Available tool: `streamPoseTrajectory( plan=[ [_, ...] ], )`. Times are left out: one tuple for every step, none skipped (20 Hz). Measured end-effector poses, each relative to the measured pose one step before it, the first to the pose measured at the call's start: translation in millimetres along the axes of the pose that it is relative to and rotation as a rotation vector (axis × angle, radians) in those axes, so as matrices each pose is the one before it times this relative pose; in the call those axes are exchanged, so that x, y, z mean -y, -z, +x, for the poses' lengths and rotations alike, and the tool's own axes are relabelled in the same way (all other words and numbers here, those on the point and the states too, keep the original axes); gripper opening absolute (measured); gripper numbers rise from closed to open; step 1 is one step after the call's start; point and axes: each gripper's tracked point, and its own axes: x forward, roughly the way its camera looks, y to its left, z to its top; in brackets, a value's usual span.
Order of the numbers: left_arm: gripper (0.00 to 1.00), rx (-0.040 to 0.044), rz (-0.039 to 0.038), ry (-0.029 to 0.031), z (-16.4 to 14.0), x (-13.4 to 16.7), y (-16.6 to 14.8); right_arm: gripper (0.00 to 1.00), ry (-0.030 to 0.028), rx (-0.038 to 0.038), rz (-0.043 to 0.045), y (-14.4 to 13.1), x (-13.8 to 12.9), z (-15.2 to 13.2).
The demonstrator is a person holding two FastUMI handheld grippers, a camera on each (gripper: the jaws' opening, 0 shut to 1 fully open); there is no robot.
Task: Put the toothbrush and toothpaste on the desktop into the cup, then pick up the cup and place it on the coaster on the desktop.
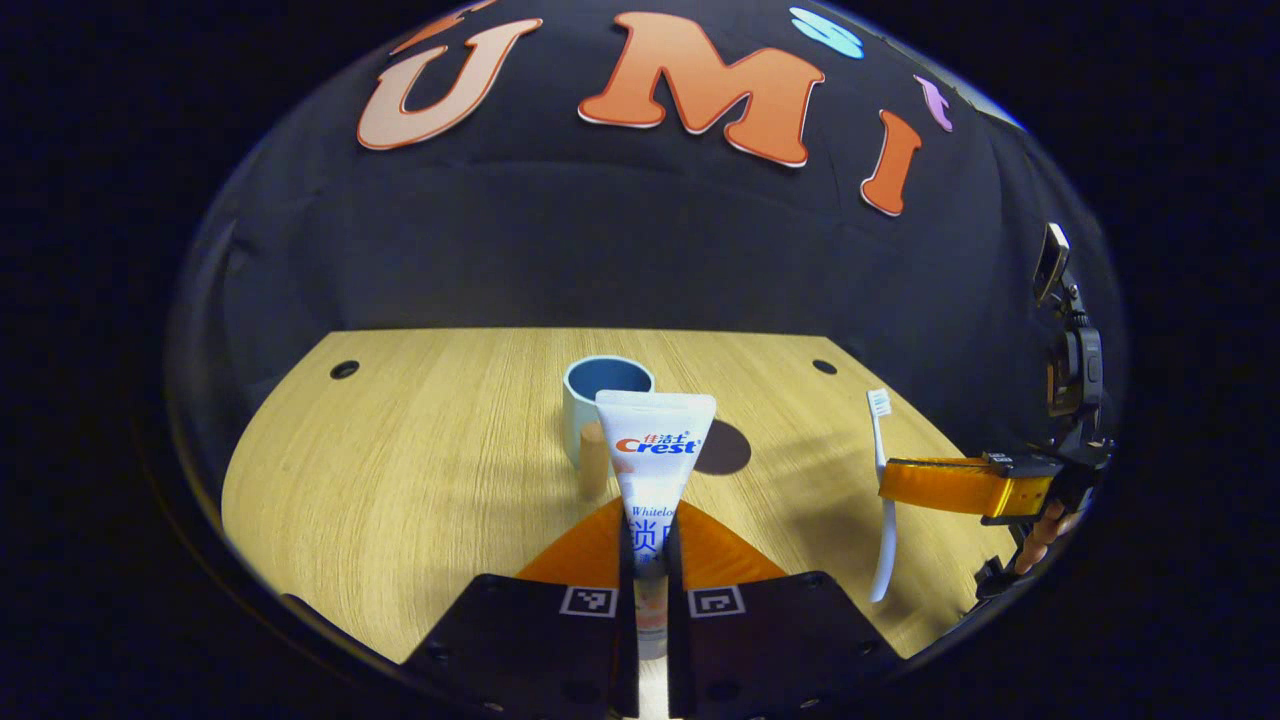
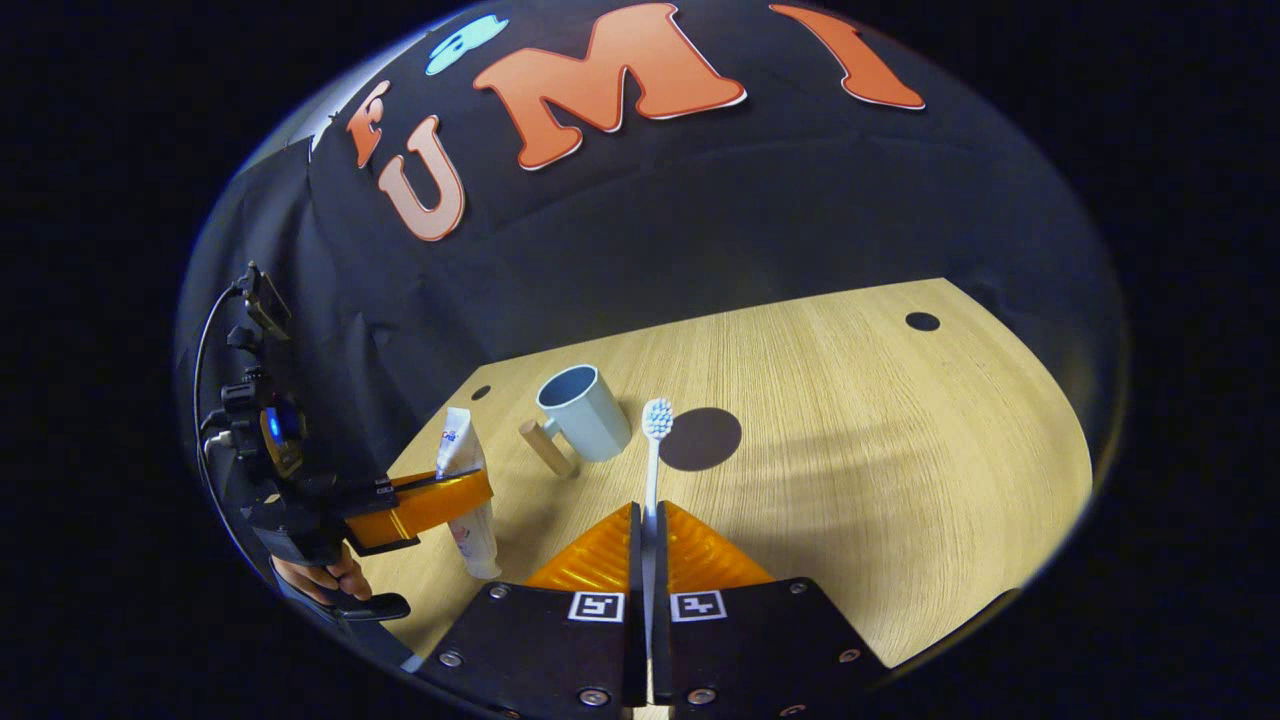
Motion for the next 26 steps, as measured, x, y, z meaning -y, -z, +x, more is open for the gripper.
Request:
streamPoseTrajectory(
  plan=[
    [0.11, 0.03327, 0.00218, -0.00827, -1.20, -0.61, -5.34, 0.02, -0.00616, 0.01571, 0.00863, -4.24, -1.31, 0.89],
    [0.11, 0.03143, -0.00251, -0.00765, -3.22, -0.43, -5.46, 0.02, 0.00293, 0.01747, 0.00490, -4.36, -0.12, 1.99],
    [0.11, 0.02551, -0.00055, -0.00101, -4.18, -0.52, -6.45, 0.02, 0.00494, 0.01694, -0.00379, -4.87, 1.02, 1.14],
    [0.11, 0.03758, -0.00154, -0.00442, -5.89, -3.15, -10.57, 0.02, 0.00258, 0.01753, -0.00628, -3.69, 0.62, 1.17],
    [0.11, 0.03691, 0.00110, -0.00602, -6.53, -5.04, -10.30, 0.02, 0.00457, 0.01297, -0.00679, -3.64, 1.35, 1.56],
    [0.11, 0.04234, 0.00056, -0.00823, -4.29, -4.74, -10.95, 0.02, 0.00135, 0.01484, -0.00694, -3.57, -0.93, 0.79],
    [0.11, 0.03234, -0.00159, -0.00670, 0.22, -2.64, -7.37, 0.02, 0.00126, 0.01213, -0.00896, -4.36, 0.39, 1.09],
    [0.11, 0.03792, -0.00823, -0.00235, 0.73, -1.81, -8.81, 0.03, 0.00333, 0.01229, -0.00720, -2.88, 0.81, 0.92],
    [0.11, 0.03085, -0.01011, 0.00118, 3.95, -0.07, -4.04, 0.03, 0.00249, 0.01114, -0.00843, -3.44, 0.77, 1.97],
    [0.11, 0.02798, -0.01478, -0.00288, 2.62, -3.26, -6.41, 0.03, 0.00266, 0.01342, -0.00704, -3.79, 0.34, 1.73],
    [0.11, 0.02635, -0.01091, -0.00606, 3.99, -3.36, -6.20, 0.03, 0.00260, 0.01177, -0.00555, -0.78, 1.20, -0.97],
    [0.11, 0.02472, -0.00961, -0.00757, 2.33, -3.09, -5.83, 0.02, -0.00117, 0.00942, -0.00156, -2.03, 0.22, 1.19],
    [0.11, 0.02360, -0.00796, -0.00328, 3.30, -1.68, -4.10, 0.02, -0.00504, 0.00885, 0.00400, -1.94, -1.08, 0.15],
    [0.11, 0.02333, -0.01492, -0.00459, 3.39, -3.26, -3.81, 0.02, 0.00024, 0.00664, -0.00086, -2.62, 1.73, 3.57],
    [0.11, 0.02365, -0.01730, 0.00186, 5.59, -3.44, -4.39, 0.03, 0.00214, 0.00561, -0.00274, -3.30, 2.01, 6.03],
    [0.11, 0.01454, -0.01507, 0.00337, 6.40, -1.97, -2.81, 0.02, 0.00076, 0.00700, -0.00424, -3.15, 1.24, 4.26],
    [0.11, 0.01791, -0.00880, 0.00126, 11.35, -1.70, -3.40, 0.02, 0.00046, 0.01511, -0.00416, -3.25, 0.36, 0.96],
    [0.11, 0.00149, -0.00608, 0.00573, 10.80, -0.62, -0.65, 0.02, 0.00064, 0.01362, -0.00660, -4.38, 0.13, 0.86],
    [0.11, 0.01061, -0.02214, 0.00410, 11.45, -1.56, -1.65, 0.02, -0.00044, 0.01793, -0.00526, -5.05, 0.18, 2.02],
    [0.11, 0.00497, -0.01876, 0.00523, 7.67, -1.25, 0.49, 0.03, -0.00160, 0.02016, -0.00540, -5.16, 0.16, 1.07],
    [0.11, 0.00763, -0.01809, -0.00160, 5.51, -2.46, 1.01, 0.02, -0.00075, 0.02721, -0.00734, -6.07, -0.27, 2.14],
    [0.11, 0.00618, -0.01208, 0.00245, 7.30, -2.70, -1.62, 0.02, 0.00185, 0.02412, -0.01078, -6.13, 0.25, 1.40],
    [0.11, 0.00658, -0.01405, -0.00029, 5.81, -2.27, 2.73, 0.02, -0.00392, 0.01729, -0.00618, -4.80, -0.96, 1.68],
    [0.11, 0.00581, -0.01249, 0.00745, 5.51, -0.47, 1.03, 0.02, 0.00035, 0.01554, -0.00621, -4.74, -0.72, 0.70],
    [0.11, 0.00205, -0.00888, -0.00038, 6.12, -1.13, 2.03, 0.02, 0.00128, 0.01370, -0.00684, -5.02, -0.20, 2.25],
    [0.11, 0.00240, -0.00461, 0.00152, 5.81, -0.69, 1.03, 0.02, -0.00040, 0.01406, -0.00567, -4.25, -0.40, 2.17]
  ],
)
